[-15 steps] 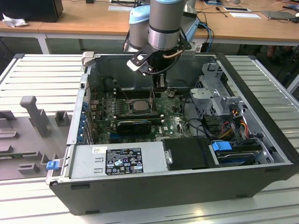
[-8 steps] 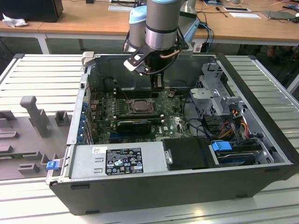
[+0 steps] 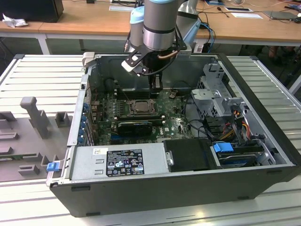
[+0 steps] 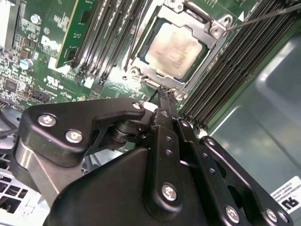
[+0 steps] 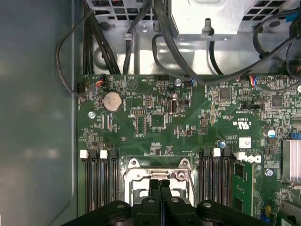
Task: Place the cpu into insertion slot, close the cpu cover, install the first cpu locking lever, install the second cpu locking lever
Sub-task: 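Close the cpu cover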
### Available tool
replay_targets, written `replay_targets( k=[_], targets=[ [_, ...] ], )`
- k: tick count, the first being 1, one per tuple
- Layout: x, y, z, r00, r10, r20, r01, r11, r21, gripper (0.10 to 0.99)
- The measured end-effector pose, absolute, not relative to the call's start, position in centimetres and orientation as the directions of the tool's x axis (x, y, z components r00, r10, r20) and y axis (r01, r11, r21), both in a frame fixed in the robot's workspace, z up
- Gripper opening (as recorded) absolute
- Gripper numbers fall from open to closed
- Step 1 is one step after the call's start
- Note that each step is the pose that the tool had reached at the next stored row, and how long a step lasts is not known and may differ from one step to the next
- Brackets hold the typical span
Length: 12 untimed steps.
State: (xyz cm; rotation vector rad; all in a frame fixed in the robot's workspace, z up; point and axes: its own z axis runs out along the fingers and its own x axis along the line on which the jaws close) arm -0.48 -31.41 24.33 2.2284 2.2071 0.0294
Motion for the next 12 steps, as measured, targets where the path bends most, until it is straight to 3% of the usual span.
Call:
replay_targets(
  k=[12],
  targets=[
    [-2.8,-31.4,23.3,-0.001,1.0,0.01,1.0,0.001,0.021,0.106]
  ],
)
